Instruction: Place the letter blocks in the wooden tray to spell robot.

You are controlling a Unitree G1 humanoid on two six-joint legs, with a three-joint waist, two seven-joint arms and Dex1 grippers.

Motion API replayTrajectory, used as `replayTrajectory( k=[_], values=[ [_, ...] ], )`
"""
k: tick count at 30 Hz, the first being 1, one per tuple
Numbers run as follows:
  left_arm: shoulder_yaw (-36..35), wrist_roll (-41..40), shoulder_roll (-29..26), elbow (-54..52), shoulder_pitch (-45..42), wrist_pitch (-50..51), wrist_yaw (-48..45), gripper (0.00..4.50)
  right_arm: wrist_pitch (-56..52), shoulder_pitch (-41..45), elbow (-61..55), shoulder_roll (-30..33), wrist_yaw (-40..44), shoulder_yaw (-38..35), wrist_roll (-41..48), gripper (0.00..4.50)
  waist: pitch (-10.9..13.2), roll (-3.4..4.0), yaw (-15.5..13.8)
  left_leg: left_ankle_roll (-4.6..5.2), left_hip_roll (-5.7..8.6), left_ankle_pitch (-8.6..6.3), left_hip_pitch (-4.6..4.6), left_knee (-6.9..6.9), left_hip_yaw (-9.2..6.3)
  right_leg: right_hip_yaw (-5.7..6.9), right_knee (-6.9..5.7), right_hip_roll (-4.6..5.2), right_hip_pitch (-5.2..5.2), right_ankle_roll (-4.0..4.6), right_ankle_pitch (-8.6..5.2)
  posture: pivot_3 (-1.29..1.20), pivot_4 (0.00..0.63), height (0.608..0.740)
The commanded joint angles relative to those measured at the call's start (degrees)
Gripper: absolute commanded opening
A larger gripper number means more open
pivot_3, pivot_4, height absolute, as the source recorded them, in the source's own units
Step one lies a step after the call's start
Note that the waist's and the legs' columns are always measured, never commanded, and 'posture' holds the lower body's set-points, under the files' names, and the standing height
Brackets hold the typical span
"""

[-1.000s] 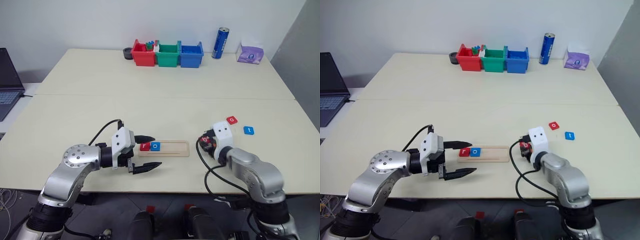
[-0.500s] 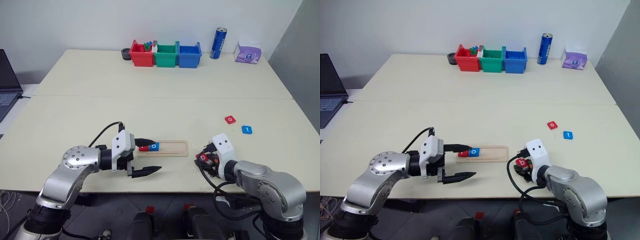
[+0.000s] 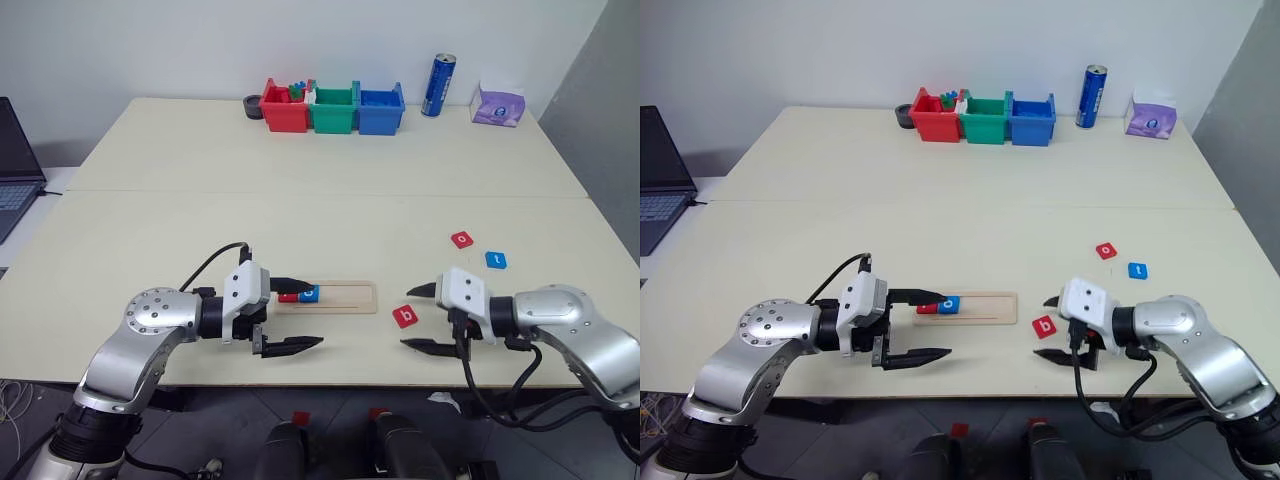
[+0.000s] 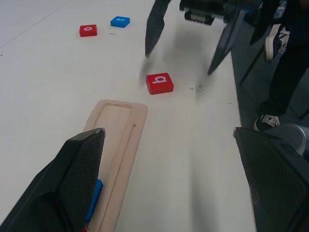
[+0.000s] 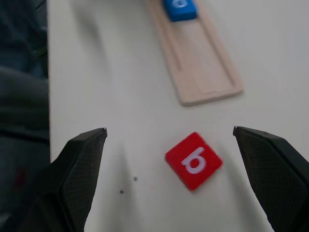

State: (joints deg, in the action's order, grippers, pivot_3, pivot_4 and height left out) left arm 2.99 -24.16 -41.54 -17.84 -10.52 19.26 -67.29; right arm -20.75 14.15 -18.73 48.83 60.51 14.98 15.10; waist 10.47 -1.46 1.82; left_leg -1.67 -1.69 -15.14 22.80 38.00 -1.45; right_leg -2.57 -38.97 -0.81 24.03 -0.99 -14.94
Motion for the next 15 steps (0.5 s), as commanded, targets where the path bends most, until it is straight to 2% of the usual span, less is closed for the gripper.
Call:
replayTrajectory(
  k=[1, 8, 15],
  values=[
    [-0.3, -0.3, -0.9, -1.4, -0.3, -1.3, -0.7, 4.5, 12.2, 2.5, 6.8, -1.0, 4.6, 1.4, -3.8, 4.46, 0.0, 0.0, 0.0, 0.0, 0.0, 0.0, 0.0, 0.01, 0.0, 0.0, -0.01, 0.01, 0.0, 0.0, 0.0, 0.0, 0.15, 0.74],
    [-0.4, -0.1, -1.2, -2.6, 0.2, -1.1, 0.4, 4.5, 18.5, 8.2, 18.8, -6.0, 7.1, 2.2, -6.4, 4.46, 0.0, 0.0, -0.1, 0.0, -0.01, 0.0, -0.01, 0.02, -0.04, 0.02, -0.05, 0.0, 0.0, 0.02, 0.01, 0.0, 0.15, 0.74],
    [-0.6, -0.4, -1.6, -2.6, 0.0, -0.9, 0.5, 4.5, 20.6, 11.1, 25.7, -7.6, 10.5, 3.1, -8.5, 4.46, 0.0, 0.0, -0.1, -0.01, 0.0, 0.0, -0.01, 0.02, -0.04, 0.02, -0.05, 0.01, -0.01, 0.23, 0.13, 0.0, 0.15, 0.74]
  ],
)
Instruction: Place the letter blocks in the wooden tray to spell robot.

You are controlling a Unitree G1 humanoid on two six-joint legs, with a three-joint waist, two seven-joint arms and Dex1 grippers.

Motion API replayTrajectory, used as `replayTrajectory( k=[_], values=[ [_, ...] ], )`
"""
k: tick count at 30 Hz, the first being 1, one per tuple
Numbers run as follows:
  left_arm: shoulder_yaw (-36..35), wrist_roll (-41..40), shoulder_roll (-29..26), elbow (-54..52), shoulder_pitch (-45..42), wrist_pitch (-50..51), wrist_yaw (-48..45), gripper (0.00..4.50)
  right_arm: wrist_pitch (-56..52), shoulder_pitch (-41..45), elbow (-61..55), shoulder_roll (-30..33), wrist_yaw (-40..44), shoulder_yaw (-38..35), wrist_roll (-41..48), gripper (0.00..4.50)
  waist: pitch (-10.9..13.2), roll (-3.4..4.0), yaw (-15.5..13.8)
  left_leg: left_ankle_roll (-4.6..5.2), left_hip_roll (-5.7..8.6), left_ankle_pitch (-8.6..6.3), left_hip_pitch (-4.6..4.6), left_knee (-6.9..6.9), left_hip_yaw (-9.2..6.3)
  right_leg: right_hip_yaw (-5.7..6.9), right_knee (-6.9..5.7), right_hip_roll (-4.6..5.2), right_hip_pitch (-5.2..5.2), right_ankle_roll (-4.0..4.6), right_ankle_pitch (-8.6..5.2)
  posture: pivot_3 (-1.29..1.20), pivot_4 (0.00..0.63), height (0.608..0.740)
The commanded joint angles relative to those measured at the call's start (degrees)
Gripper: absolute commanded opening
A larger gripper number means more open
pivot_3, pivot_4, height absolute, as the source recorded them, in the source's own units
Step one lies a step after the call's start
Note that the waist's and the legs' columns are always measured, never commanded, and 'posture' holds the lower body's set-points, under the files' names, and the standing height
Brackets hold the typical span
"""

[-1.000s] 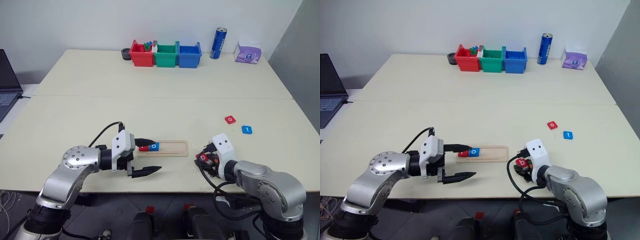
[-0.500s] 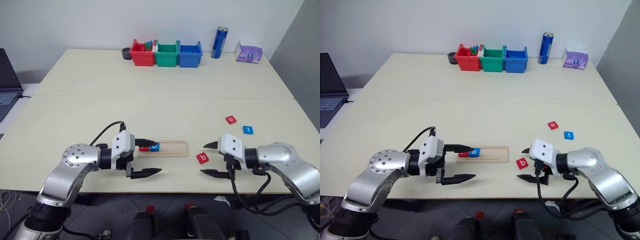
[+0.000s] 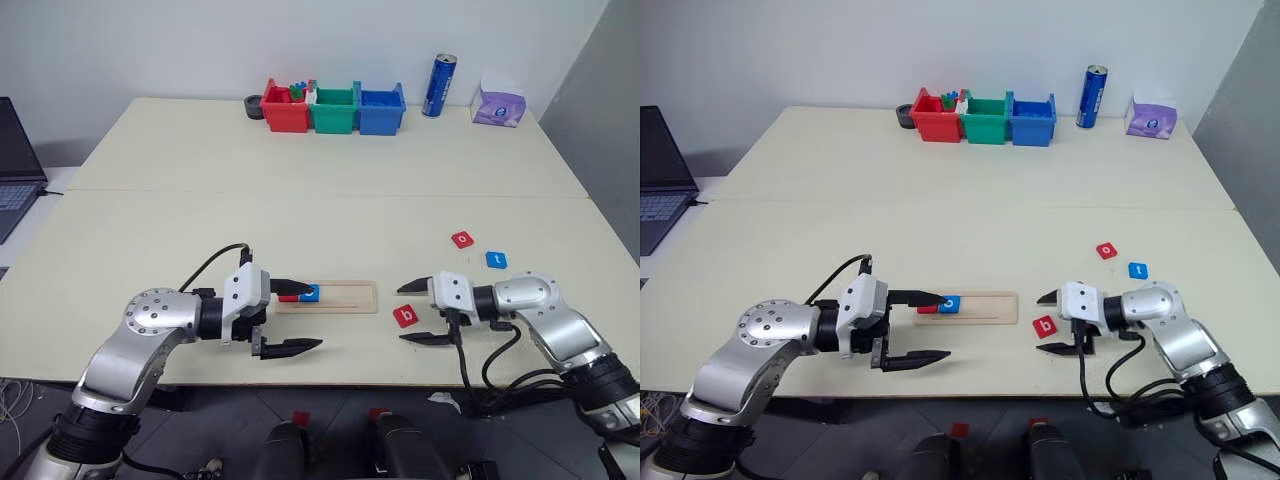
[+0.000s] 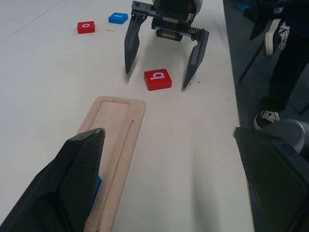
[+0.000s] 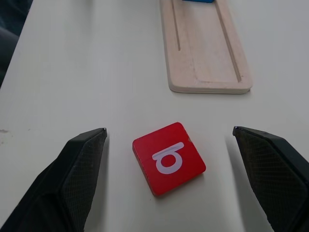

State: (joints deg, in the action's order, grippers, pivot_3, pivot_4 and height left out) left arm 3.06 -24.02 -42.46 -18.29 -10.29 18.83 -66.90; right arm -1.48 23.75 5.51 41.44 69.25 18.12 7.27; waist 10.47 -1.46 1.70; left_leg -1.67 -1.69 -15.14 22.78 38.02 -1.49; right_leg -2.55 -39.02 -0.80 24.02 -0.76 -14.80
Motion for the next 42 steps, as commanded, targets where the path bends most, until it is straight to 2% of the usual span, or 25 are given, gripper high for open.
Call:
replayTrajectory(
  k=[1, 2, 5, 12, 15, 18, 21, 24, 27, 30, 35, 42],
  values=[
    [-0.7, -0.5, -0.7, -2.1, -0.3, -0.5, 0.1, 4.5, 1.5, 1.7, 2.2, -0.2, 2.2, 0.0, -0.8, 4.46, 0.0, 0.0, 0.0, 0.0, 0.0, 0.0, 0.0, 0.0, 0.01, -0.01, -0.01, 0.0, 0.0, 0.02, 0.01, 0.0, 0.15, 0.74],
    [-0.7, -0.5, -0.8, -2.0, -0.3, -0.5, 0.1, 4.5, 2.1, 1.8, 3.1, -0.2, 2.6, 0.1, -1.2, 4.46, 0.0, 0.0, 0.0, 0.0, 0.0, 0.0, -0.01, 0.0, 0.01, -0.01, -0.01, 0.0, 0.0, 0.02, 0.01, 0.0, 0.15, 0.74],
    [-0.8, -0.7, -0.9, -2.3, -0.1, -0.4, 0.1, 4.5, 2.7, 2.0, 4.6, -0.4, 3.0, -0.1, -1.5, 3.87, 0.0, 0.0, 0.0, 0.0, 0.0, 0.0, -0.02, 0.01, -0.01, 0.01, -0.01, 0.0, -0.02, 0.01, 0.01, 0.0, 0.15, 0.74],
    [-0.3, -0.7, -0.6, -2.7, -0.4, 0.2, 0.4, 4.5, 2.3, 2.0, 5.2, -0.9, 3.3, -0.7, -1.4, 1.46, 0.0, 0.0, 0.0, 0.0, 0.0, 0.0, -0.13, 0.02, 0.0, 0.0, -0.03, 0.0, -0.12, 0.01, 0.0, 0.0, 0.15, 0.74],
    [-0.8, -0.8, -0.6, -2.1, -0.3, -0.2, 0.2, 4.5, -0.1, 2.2, 2.7, -1.4, 2.5, -1.7, -0.1, 1.46, 0.0, 0.0, 0.0, 0.0, 0.0, 0.0, -0.29, 0.02, -0.01, 0.0, -0.02, 0.0, -0.28, -0.01, -0.01, 0.0, 0.15, 0.74],
    [-2.4, -0.8, -1.2, -1.5, 1.0, -0.8, 0.3, 4.5, -7.8, 2.7, -4.3, -2.0, 0.5, -4.6, 4.2, 1.46, 0.0, 0.02, 0.1, 0.0, 0.0, 0.0, -0.29, 0.02, -0.01, -0.01, -0.04, 0.0, -0.28, -0.02, -0.01, 0.0, 0.15, 0.74],
    [-7.1, -2.3, -2.9, -2.3, 5.1, -0.2, 0.7, 4.5, -18.8, 3.5, -13.1, -4.1, -2.1, -5.7, 9.0, 1.46, 0.0, 0.03, 0.4, 0.0, -0.07, 0.0, -0.3, -0.03, -0.03, -0.02, -0.04, -0.01, -0.25, 0.01, 0.0, 0.0, 0.15, 0.74],
    [-13.2, -2.7, -4.9, -3.6, 11.0, 0.3, 1.8, 4.5, -23.1, 4.5, -16.6, -7.2, -4.7, -3.8, 9.1, 1.46, 0.0, 0.03, 0.5, 0.0, -0.14, 0.0, -0.31, -0.08, -0.14, 0.03, -0.05, 0.0, -0.25, 0.07, -0.07, 0.0, 0.15, 0.74],
    [-19.0, -3.6, -5.5, -5.8, 17.3, 1.1, 3.4, 4.5, -23.0, 6.8, -14.8, -10.9, -6.9, -1.2, 6.6, 1.46, 0.0, 0.04, 0.3, 0.0, -0.16, 0.0, -0.3, -0.08, -0.17, 0.05, -0.05, 0.0, -0.24, 0.08, -0.12, 0.0, 0.15, 0.74],
    [-21.4, -4.0, -4.8, -7.2, 20.2, 1.5, 5.6, 4.5, -21.3, 8.8, -11.1, -13.3, -9.0, 0.7, 3.6, 1.46, 0.0, 0.06, -0.2, -0.01, -0.13, 0.0, -0.29, -0.06, -0.15, 0.06, -0.04, 0.04, -0.25, -0.04, -0.2, 0.0, 0.15, 0.74],
    [-22.4, -4.6, -2.6, -9.8, 22.1, 2.2, 9.7, 4.5, -17.9, 12.6, -2.3, -18.5, -12.9, 3.0, -1.1, 1.46, 0.0, 0.05, -0.2, -0.01, -0.08, 0.0, -0.29, -0.03, -0.03, 0.04, -0.01, 0.22, -0.28, -0.07, -0.17, 0.0, 0.15, 0.74],
    [-21.7, -5.5, -1.6, -11.6, 22.3, 2.8, 12.1, 4.5, -14.8, 13.7, 3.7, -19.5, -12.4, 4.7, -4.8, 1.46, 0.0, 0.05, 0.0, -0.01, -0.05, 0.0, -0.28, -0.08, -0.04, 0.07, -0.01, 0.21, -0.26, 0.15, -0.04, 0.0, 0.15, 0.74]
  ],
)
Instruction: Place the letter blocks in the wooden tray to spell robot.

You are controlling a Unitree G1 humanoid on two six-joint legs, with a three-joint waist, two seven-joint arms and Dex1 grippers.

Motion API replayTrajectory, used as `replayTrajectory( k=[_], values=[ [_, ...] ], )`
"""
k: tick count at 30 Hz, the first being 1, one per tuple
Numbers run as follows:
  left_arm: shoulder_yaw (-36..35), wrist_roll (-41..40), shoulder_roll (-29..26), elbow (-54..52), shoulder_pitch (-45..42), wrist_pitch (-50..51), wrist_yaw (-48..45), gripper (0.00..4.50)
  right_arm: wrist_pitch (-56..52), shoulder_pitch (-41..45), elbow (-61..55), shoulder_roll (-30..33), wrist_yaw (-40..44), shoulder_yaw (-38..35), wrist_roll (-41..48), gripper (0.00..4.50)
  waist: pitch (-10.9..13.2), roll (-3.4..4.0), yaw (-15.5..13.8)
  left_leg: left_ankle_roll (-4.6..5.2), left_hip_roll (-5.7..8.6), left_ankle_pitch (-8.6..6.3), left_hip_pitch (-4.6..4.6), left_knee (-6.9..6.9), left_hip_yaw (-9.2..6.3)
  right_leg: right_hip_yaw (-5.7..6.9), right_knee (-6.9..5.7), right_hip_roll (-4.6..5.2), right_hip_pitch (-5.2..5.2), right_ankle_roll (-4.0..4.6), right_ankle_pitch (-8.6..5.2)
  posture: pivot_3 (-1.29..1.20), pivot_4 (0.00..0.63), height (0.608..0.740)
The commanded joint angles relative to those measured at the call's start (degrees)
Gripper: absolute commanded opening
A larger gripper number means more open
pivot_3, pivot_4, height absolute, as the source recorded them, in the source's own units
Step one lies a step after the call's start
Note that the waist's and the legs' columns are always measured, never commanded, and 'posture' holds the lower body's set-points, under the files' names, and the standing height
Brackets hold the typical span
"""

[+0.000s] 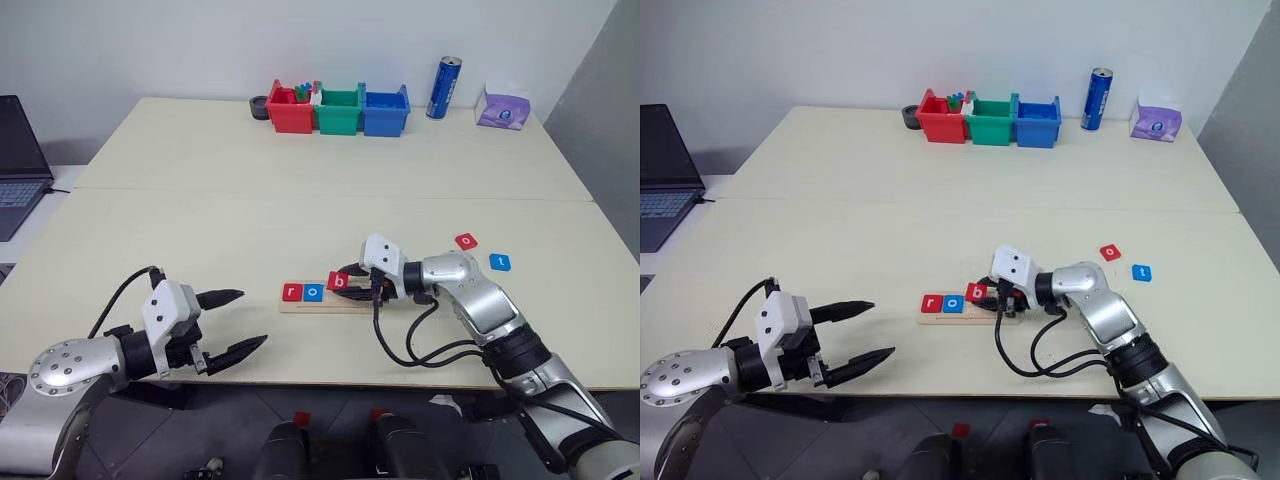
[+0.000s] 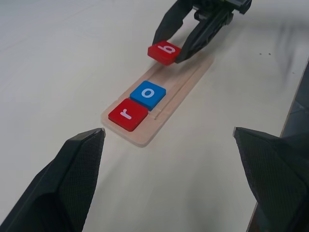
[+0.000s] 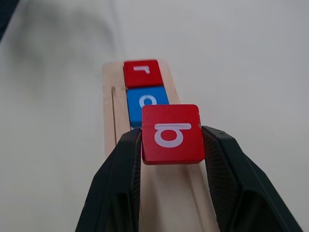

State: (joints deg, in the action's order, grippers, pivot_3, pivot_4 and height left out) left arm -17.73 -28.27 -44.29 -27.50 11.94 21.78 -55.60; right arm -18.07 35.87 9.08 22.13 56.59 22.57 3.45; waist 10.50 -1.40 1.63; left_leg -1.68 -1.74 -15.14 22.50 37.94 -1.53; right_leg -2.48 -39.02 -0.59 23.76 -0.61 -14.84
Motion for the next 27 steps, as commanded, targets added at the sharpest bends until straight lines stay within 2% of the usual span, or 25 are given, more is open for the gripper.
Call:
replayTrajectory(
  k=[1, 27],
  values=[
    [-0.8, -1.5, 0.3, -2.5, 0.0, 0.1, 1.0, 4.5, 2.0, 1.6, 0.5, -0.3, 0.3, 0.4, -1.3, 1.46, 0.0, 0.0, 0.1, 0.0, 0.01, 0.0, 0.0, 0.0, 0.0, 0.0, 0.0, -0.02, 0.0, 0.0, 0.0, 0.0, 0.15, 0.74],
    [0.2, -2.1, -0.5, -2.9, -2.0, 1.7, 0.9, 4.5, 2.9, 1.6, -0.8, -2.4, 1.1, 2.9, -3.8, 1.46, 0.0, 0.0, 0.2, 0.0, 0.0, 0.0, -0.01, 0.0, -0.01, 0.01, -0.01, -0.12, 0.02, -0.02, -0.02, 0.0, 0.15, 0.74]
  ],
)
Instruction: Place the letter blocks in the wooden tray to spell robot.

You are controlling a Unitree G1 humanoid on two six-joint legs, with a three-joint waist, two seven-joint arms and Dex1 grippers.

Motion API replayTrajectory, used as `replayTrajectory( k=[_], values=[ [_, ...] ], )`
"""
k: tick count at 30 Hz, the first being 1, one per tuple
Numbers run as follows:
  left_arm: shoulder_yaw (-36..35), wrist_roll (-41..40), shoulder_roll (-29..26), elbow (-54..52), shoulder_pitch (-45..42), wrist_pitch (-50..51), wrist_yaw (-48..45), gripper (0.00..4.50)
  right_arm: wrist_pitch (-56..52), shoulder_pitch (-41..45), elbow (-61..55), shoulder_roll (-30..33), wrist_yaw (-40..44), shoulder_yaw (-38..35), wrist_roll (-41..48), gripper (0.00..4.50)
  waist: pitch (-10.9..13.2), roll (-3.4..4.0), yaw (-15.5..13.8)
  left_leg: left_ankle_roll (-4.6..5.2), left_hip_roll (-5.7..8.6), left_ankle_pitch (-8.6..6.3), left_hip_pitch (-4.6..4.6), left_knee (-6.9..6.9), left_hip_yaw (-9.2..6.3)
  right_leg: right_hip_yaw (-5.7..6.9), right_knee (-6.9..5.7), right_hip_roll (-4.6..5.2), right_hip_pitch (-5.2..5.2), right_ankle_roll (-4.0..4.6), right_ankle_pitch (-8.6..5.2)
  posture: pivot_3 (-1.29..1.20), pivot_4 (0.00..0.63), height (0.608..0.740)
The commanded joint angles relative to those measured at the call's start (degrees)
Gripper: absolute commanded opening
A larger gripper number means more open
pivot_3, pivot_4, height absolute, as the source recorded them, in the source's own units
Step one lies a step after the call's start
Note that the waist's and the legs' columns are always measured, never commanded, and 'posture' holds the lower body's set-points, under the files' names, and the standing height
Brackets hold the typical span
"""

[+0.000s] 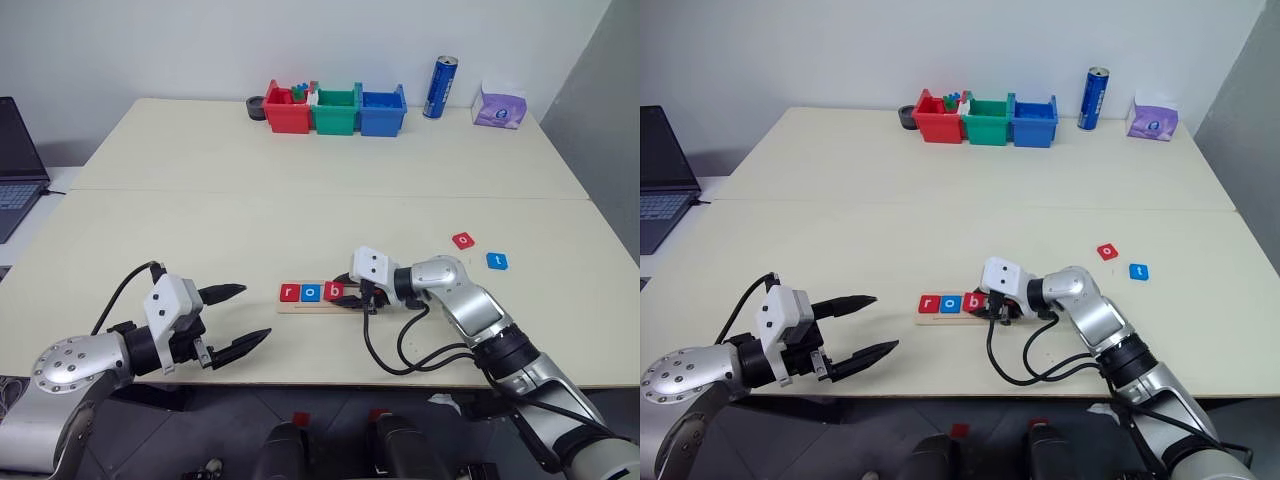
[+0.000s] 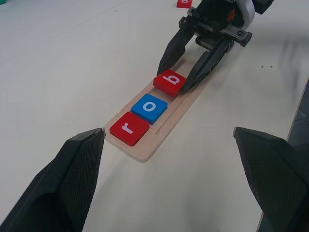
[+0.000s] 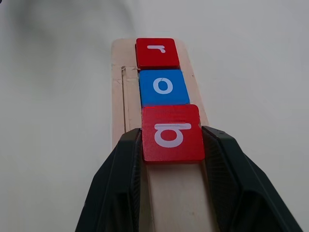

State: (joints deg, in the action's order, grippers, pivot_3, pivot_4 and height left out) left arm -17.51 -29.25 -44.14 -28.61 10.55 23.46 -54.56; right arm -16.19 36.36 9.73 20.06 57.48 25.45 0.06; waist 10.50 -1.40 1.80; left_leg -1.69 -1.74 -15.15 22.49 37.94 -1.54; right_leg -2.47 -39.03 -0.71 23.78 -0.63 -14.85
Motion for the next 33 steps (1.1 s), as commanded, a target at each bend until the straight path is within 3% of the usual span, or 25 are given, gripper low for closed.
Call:
replayTrajectory(
  k=[1, 29, 33],
  values=[
    [0.1, -1.1, -0.6, -1.8, -0.7, 0.1, -0.1, 4.5, 1.1, 1.1, -1.3, -0.5, 0.2, 0.1, -0.6, 1.46, 0.0, 0.0, 0.0, 0.0, 0.0, 0.0, 0.0, 0.0, 0.0, 0.0, 0.0, 0.0, 0.0, 0.0, 0.0, 0.0, 0.15, 0.74],
    [0.8, -1.3, -0.6, -1.1, -3.2, 0.5, 0.3, 4.5, 4.2, 2.4, 2.9, -1.4, -0.1, -0.2, -2.6, 1.46, 0.0, 0.0, 0.0, 0.0, 0.01, 0.0, 0.0, -0.02, 0.0, 0.0, 0.0, -0.01, 0.01, 0.0, -0.01, 0.0, 0.15, 0.74],
    [0.8, -1.2, -0.8, -0.7, -3.4, 0.5, 0.1, 4.5, 4.0, 2.3, 2.6, -1.2, 0.4, -0.4, -2.5, 2.84, 0.0, 0.0, 0.0, 0.0, 0.01, 0.0, 0.0, -0.02, 0.0, 0.0, 0.01, 0.0, 0.01, -0.01, -0.01, 0.0, 0.15, 0.74]
  ],
)
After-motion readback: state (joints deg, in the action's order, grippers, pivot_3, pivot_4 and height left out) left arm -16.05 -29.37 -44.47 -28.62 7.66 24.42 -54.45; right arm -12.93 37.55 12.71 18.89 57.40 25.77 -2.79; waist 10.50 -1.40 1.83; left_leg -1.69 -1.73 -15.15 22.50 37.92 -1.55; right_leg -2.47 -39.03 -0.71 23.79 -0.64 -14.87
